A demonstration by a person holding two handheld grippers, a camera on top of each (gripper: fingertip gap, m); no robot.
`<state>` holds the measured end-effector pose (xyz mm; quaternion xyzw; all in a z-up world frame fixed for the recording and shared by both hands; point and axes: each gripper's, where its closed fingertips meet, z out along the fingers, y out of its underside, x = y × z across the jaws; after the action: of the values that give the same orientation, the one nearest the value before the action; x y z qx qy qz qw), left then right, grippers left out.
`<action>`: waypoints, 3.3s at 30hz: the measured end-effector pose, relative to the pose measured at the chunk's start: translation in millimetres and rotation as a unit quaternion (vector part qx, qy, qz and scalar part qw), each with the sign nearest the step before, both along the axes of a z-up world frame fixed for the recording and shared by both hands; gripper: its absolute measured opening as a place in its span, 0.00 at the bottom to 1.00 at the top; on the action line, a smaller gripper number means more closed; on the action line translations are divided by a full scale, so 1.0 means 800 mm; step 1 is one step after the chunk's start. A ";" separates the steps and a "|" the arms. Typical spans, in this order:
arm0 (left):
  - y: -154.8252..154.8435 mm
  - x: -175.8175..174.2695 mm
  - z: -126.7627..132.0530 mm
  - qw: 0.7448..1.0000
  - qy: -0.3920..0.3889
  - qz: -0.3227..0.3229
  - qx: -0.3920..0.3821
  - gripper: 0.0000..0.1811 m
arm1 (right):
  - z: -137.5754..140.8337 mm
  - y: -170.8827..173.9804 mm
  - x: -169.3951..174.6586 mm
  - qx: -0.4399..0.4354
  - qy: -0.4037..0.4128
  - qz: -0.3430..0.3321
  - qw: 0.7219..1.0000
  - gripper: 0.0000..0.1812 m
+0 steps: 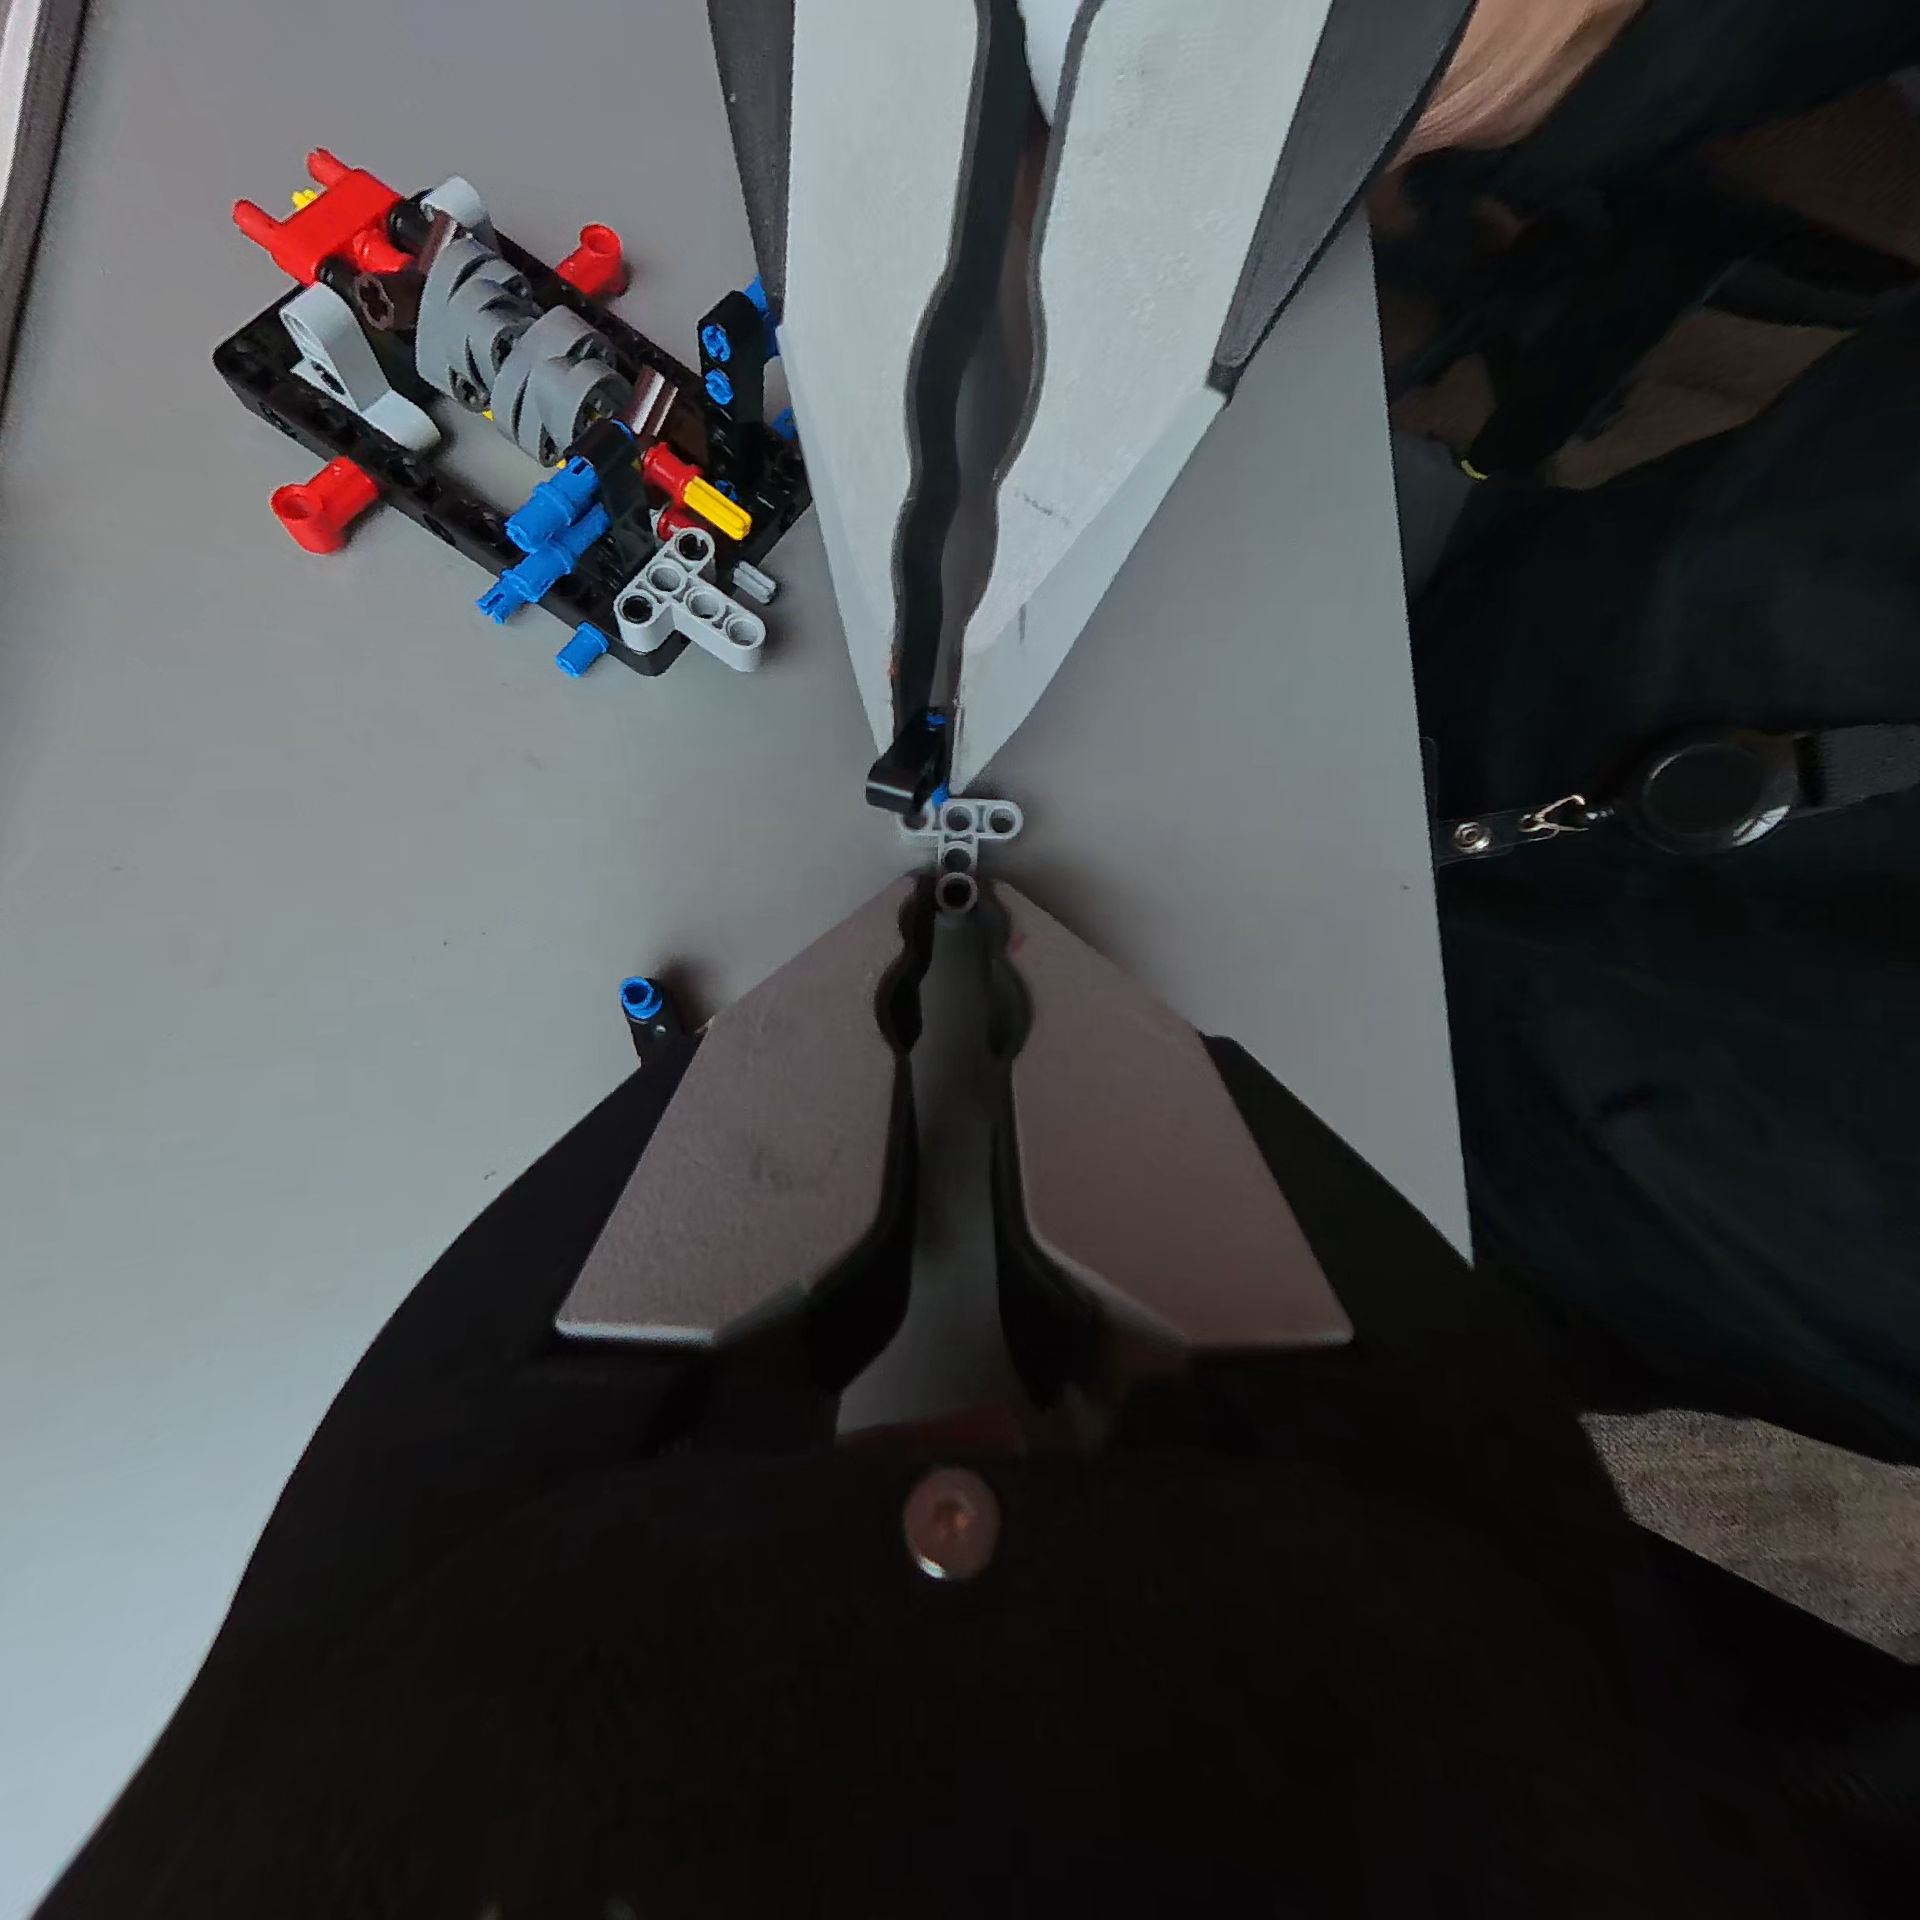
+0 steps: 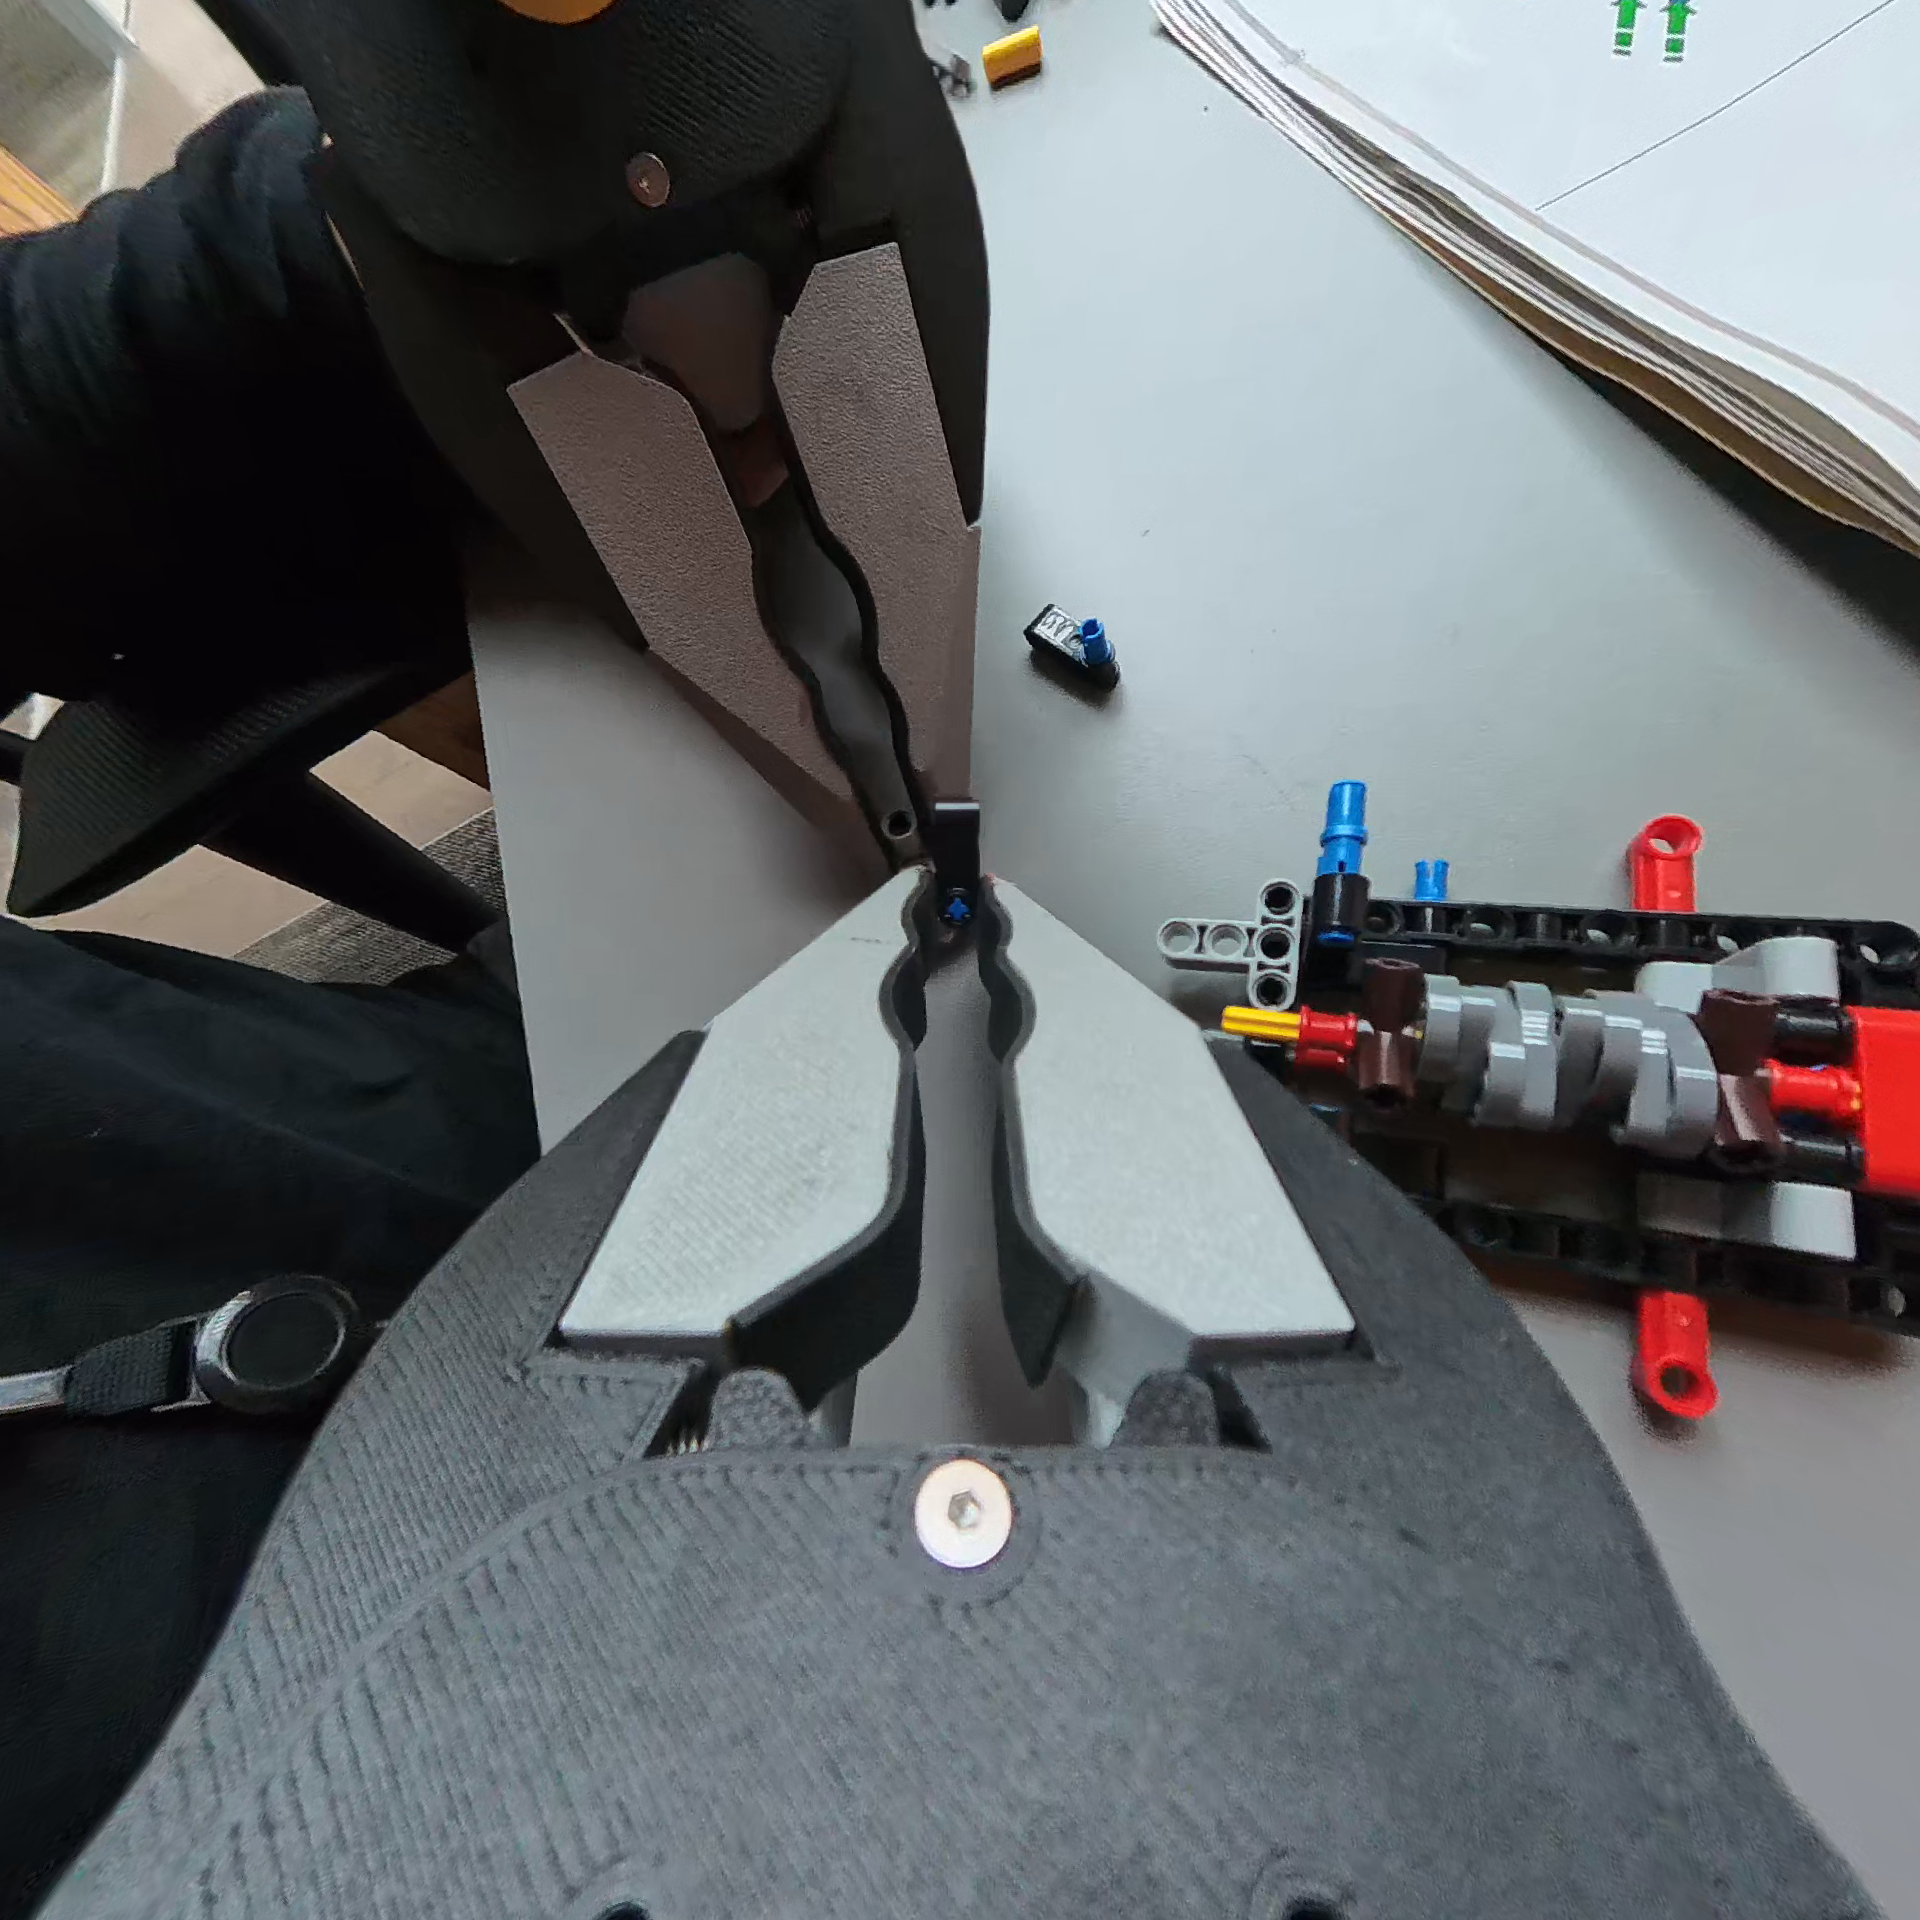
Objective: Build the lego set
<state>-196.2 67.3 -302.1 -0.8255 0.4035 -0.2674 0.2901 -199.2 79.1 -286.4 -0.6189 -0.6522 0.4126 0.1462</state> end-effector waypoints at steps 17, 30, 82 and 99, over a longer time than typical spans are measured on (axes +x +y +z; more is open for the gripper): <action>0.005 0.011 -0.001 0.995 0.014 -0.084 0.043 0.03 | -0.004 0.003 0.006 0.054 -0.014 0.029 0.998 0.02; 0.007 0.010 -0.001 0.995 0.019 -0.086 0.053 0.03 | -0.008 0.004 0.008 0.105 -0.059 0.061 0.991 0.02; 0.019 -0.017 0.028 0.996 -0.061 -0.035 0.062 0.08 | -0.008 -0.003 0.009 0.141 -0.039 0.073 0.987 0.02; 0.011 0.000 0.021 0.995 -0.036 -0.066 0.072 0.08 | -0.009 -0.004 0.009 0.164 -0.070 0.085 0.980 0.02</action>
<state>-196.0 76.0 -285.6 -0.7638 0.4649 -0.2860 0.3446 -192.2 76.3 -293.3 -0.5559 -0.7698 0.2670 0.1644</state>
